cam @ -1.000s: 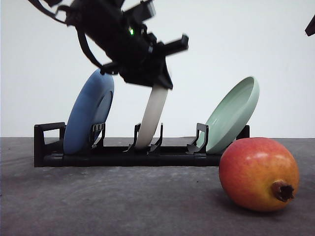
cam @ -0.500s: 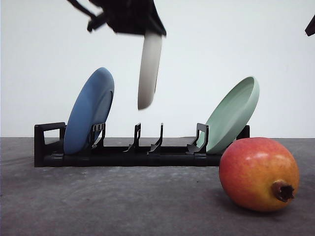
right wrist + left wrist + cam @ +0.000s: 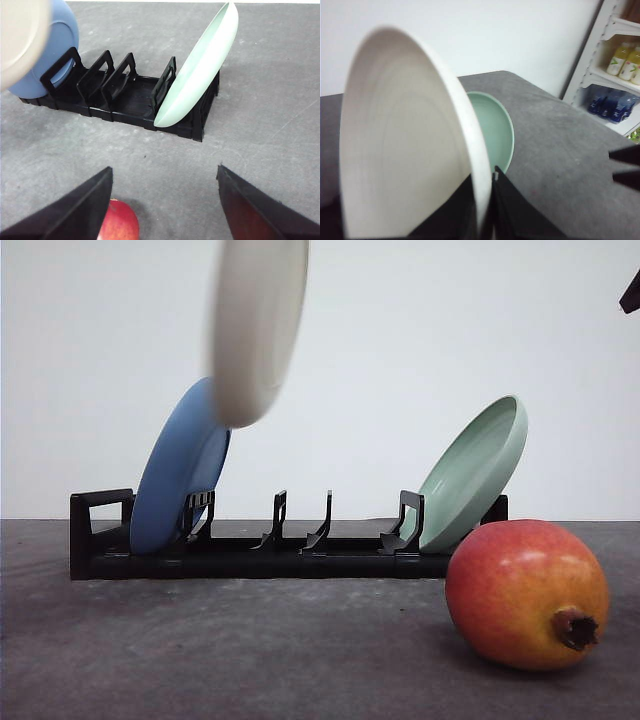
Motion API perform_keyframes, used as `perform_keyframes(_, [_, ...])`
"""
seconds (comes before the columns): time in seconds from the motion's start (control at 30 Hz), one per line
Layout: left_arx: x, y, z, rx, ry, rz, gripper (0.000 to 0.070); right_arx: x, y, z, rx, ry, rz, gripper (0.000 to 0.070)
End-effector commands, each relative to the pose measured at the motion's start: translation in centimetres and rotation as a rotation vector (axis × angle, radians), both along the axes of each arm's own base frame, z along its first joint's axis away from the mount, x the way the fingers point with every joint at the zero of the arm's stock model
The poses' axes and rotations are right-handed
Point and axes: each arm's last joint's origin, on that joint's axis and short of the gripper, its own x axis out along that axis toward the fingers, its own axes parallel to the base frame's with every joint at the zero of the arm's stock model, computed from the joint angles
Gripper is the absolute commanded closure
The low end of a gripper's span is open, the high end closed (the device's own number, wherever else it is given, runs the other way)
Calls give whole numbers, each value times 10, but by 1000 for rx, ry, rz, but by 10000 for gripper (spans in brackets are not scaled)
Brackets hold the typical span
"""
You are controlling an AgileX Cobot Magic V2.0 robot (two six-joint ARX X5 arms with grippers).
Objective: Place pomegranate in white plate
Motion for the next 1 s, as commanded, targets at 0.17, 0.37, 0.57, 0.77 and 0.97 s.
perform_keyframes(0.17, [-29, 12, -12, 188, -12, -76, 690, 0, 1, 5, 8, -18, 3, 281])
perform_keyframes(0.37, [-42, 10, -26, 443, -62, -203, 690, 0, 1, 5, 8, -18, 3, 281])
perform_keyframes(0.57, [-45, -4, -28, 464, -129, -235, 690, 0, 1, 5, 7, -18, 3, 281])
perform_keyframes(0.77, [-45, -24, -49, 489, -136, -132, 687, 0, 1, 5, 7, -16, 3, 280])
perform_keyframes(0.97, [-54, -31, -93, 490, -107, -129, 689, 0, 1, 5, 7, -15, 3, 281])
